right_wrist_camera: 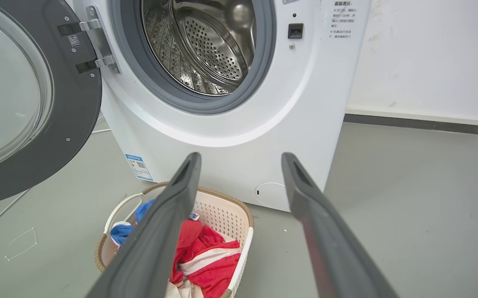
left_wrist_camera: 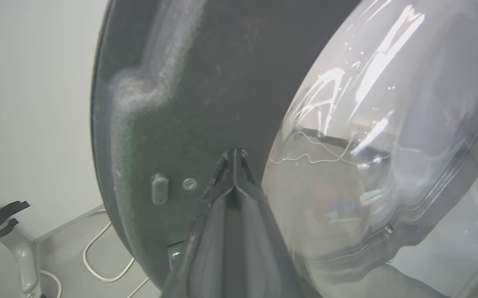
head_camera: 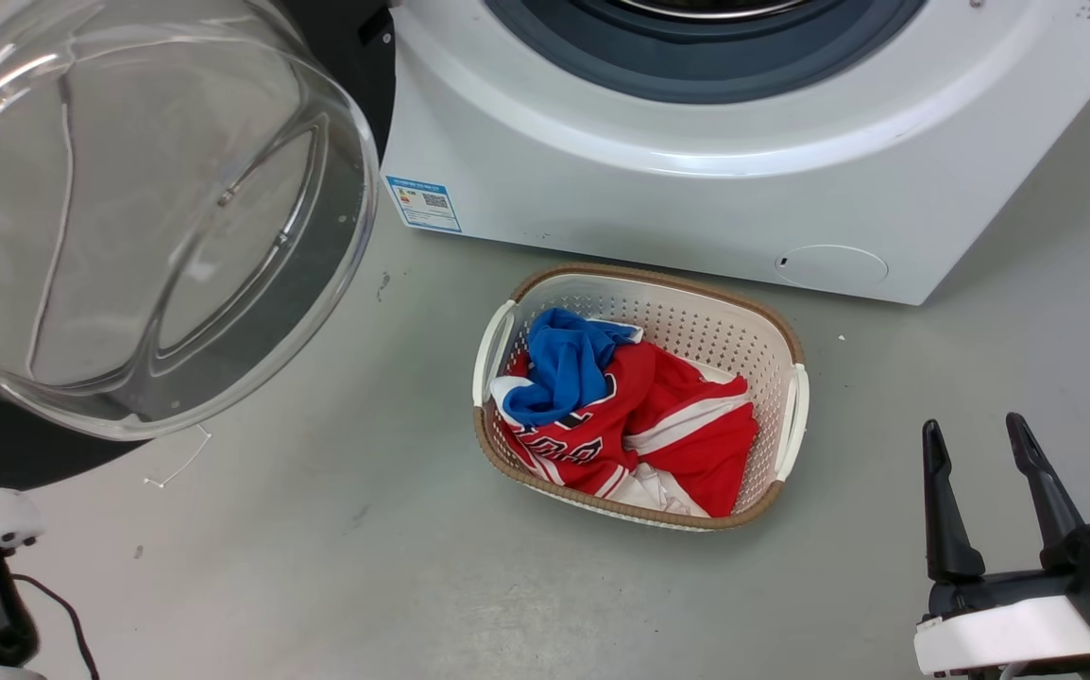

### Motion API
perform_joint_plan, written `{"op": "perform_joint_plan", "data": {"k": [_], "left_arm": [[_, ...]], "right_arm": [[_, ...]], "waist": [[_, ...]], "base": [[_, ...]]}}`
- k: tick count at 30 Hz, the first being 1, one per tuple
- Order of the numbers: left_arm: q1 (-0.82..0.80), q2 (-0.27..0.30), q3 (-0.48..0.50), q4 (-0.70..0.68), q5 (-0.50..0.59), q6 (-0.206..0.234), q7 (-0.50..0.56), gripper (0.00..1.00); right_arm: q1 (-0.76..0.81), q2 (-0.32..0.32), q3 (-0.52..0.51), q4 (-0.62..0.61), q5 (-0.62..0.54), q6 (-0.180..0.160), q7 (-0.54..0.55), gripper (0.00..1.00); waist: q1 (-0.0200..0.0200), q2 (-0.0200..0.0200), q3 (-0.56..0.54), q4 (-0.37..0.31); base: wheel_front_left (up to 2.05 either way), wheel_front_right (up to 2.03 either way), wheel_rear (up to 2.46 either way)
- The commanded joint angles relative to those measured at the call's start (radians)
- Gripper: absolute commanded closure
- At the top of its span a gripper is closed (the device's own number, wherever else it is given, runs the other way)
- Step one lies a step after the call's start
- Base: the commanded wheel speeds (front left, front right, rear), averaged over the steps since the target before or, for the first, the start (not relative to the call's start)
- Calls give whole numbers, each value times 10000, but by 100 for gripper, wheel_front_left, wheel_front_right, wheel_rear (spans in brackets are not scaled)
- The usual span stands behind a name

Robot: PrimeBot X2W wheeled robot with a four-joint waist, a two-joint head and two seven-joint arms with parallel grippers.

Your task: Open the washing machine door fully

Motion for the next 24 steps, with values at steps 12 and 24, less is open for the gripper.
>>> {"op": "perform_joint_plan", "data": {"k": [12,24], "left_arm": [[-676,389,854,925,256,-254,26,100],[-45,-74,628,257,881,-534,24,100]], "right_arm": [[-239,16,-18,-29,-86,-2,-20,0],[25,16,47,113,144,-2,-20,0]], "waist": [[-1,0,108,-225],[-1,0,-619,-296]], "base": [[0,0,0],[0,0,0]]}}
